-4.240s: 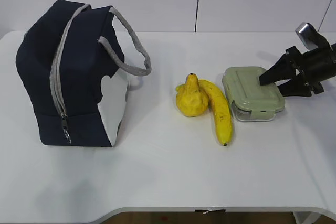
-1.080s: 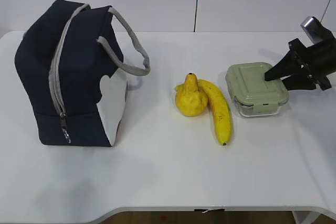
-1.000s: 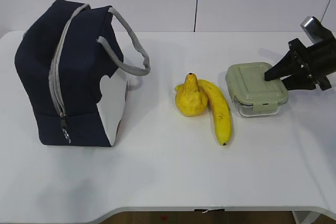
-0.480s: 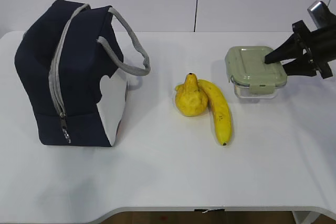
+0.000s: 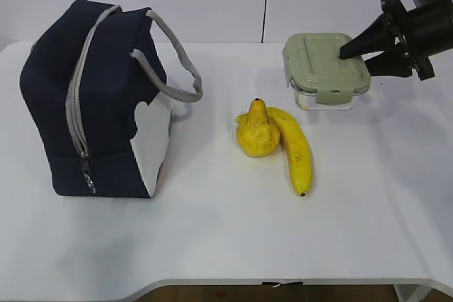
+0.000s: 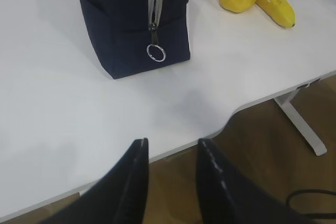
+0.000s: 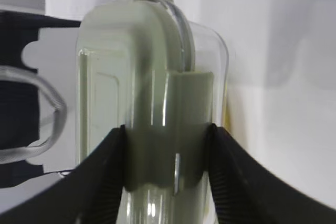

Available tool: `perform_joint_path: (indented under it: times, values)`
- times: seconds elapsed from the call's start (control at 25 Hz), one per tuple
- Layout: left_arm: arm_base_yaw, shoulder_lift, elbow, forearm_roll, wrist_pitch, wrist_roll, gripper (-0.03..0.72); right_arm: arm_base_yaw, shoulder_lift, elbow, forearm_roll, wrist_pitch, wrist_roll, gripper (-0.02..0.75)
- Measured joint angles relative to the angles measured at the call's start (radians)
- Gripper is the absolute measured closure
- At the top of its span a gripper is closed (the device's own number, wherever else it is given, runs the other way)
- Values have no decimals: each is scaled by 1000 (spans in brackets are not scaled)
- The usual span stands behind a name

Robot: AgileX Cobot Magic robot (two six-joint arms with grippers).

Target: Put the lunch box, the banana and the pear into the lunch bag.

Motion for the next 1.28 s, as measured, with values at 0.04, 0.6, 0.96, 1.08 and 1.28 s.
perform_joint_path:
  times: [0.04,0.6,0.96,1.08,1.28]
  values:
    - [0,26,0,-6,-7,0,452,12,-8,0,9,2,2,372]
    - [0,429,-91,-76,-179,-1,450,226,-37,2,288,9,-11,372]
    - [0,751,-268,-76,-298,28,447,308,-37,2,438,3,-49,372]
    - [0,893,-348,-78,-322,62,447,342,-37,-7,455,1,-61,372]
    - [0,1073,-499,-78,-329,77,433,398,-37,-73,457,1,-68,372]
